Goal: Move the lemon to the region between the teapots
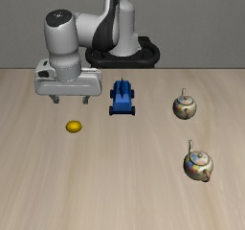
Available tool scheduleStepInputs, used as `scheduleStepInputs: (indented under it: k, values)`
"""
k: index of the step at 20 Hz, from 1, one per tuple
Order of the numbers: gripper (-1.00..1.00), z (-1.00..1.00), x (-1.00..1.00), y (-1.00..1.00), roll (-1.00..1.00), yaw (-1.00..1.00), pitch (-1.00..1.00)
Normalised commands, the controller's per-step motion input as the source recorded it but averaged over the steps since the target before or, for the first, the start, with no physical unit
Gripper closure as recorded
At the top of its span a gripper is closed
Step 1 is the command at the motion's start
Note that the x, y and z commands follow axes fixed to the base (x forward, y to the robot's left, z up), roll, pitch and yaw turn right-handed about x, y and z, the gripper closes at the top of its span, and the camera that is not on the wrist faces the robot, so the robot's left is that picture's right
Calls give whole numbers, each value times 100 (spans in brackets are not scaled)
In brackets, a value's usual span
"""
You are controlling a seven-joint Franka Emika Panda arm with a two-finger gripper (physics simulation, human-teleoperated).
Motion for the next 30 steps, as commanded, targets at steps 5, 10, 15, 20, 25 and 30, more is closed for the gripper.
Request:
scheduleStepInputs:
  k: [5, 10, 15, 20, 25, 30]
  values:
    - [-100, -100, 0, 0, 0, 0, 0]
    - [100, -80, 0, 0, 0, 0, 0]
    - [100, 0, 20, 0, 0, 0, 0]
    - [100, 0, 40, 60, 0, 0, 0]
    - [100, 0, 0, 100, 0, 0, 0]
    - [100, 0, 0, 100, 0, 0, 0]
